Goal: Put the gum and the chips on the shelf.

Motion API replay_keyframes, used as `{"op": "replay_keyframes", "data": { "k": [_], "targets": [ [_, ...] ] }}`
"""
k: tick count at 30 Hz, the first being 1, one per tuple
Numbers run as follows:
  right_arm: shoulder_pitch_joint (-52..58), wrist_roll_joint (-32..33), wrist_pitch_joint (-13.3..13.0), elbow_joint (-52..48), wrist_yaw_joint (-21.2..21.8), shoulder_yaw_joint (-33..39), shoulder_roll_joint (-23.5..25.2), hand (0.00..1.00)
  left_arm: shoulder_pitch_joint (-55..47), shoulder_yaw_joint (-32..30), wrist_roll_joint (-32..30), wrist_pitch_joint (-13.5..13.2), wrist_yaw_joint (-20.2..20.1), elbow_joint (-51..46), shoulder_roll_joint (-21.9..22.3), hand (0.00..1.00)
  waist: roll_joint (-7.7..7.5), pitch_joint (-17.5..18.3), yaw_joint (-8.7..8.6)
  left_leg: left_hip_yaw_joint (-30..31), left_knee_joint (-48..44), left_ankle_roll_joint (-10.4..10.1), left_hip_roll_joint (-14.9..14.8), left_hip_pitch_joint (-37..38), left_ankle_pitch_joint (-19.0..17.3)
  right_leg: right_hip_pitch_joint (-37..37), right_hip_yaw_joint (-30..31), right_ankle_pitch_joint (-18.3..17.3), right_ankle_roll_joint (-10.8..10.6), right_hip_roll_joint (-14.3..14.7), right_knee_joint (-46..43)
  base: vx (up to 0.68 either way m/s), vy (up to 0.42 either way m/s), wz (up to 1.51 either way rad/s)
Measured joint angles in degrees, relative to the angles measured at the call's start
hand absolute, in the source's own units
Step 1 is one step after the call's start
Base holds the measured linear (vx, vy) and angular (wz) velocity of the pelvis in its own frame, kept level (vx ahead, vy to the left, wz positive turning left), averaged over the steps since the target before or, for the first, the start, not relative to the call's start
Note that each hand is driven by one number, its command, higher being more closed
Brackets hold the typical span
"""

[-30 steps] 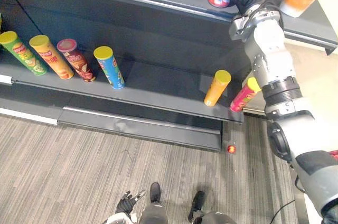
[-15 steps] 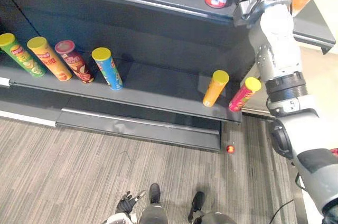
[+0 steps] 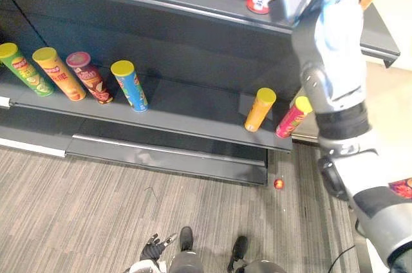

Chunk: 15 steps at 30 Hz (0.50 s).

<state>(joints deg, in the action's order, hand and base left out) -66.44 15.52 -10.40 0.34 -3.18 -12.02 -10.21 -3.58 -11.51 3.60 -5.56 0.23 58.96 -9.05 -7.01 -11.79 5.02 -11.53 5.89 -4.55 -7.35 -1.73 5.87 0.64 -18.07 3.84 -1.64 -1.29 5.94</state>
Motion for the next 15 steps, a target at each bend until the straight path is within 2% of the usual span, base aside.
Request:
{"op": "replay_keyframes", "data": {
  "k": [3, 7, 10, 15],
  "targets": [
    [5.73, -2.14, -0.39, -4.81, 0.63, -4.96, 3.2, 0.0, 0.0, 0.01, -0.06, 0.01, 0.77, 0.28, -0.05, 0.0, -0.27, 0.26, -0.09, -0.34, 0.0, -0.11, -0.17, 0.23, -0.08, 0.04, 0.46, 0.0, 0.0, 0.15, 0.0, 0.02, 0.004, -0.08],
    [16.73, -1.99, -0.65, -6.89, 4.14, -14.68, 6.99, 0.0, -0.33, 0.04, -0.4, 0.02, 1.82, 0.55, -0.02, 0.0, -0.37, 1.21, -0.06, -0.76, 0.01, -0.31, -0.27, 1.03, -0.25, 0.64, 1.03, -0.06, 0.03, 0.23, 0.0, 0.02, 0.005, -0.05],
    [25.62, -1.57, -0.64, -6.81, 7.29, -21.04, 8.03, 0.0, -0.34, 0.04, -0.41, -0.02, 2.02, 1.62, -0.04, 0.0, -0.37, 1.64, -0.06, -1.92, 0.01, -0.4, -0.28, 1.67, -0.43, 0.62, 2.12, -0.08, 0.03, 0.21, -0.11, 0.02, 0.009, -0.16],
    [39.19, -0.84, -0.45, -4.8, 11.13, -24.86, 6.93, 0.0, -0.52, 0.0, -2.06, -0.12, 2.29, 2.13, -0.14, 0.0, -0.27, 1.97, -0.83, -3.2, 0.01, -0.63, -0.31, 2.3, -0.85, 0.04, 3.41, -0.38, -0.16, 0.13, -1.06, 0.01, 0.006, -0.15]
  ]
}}
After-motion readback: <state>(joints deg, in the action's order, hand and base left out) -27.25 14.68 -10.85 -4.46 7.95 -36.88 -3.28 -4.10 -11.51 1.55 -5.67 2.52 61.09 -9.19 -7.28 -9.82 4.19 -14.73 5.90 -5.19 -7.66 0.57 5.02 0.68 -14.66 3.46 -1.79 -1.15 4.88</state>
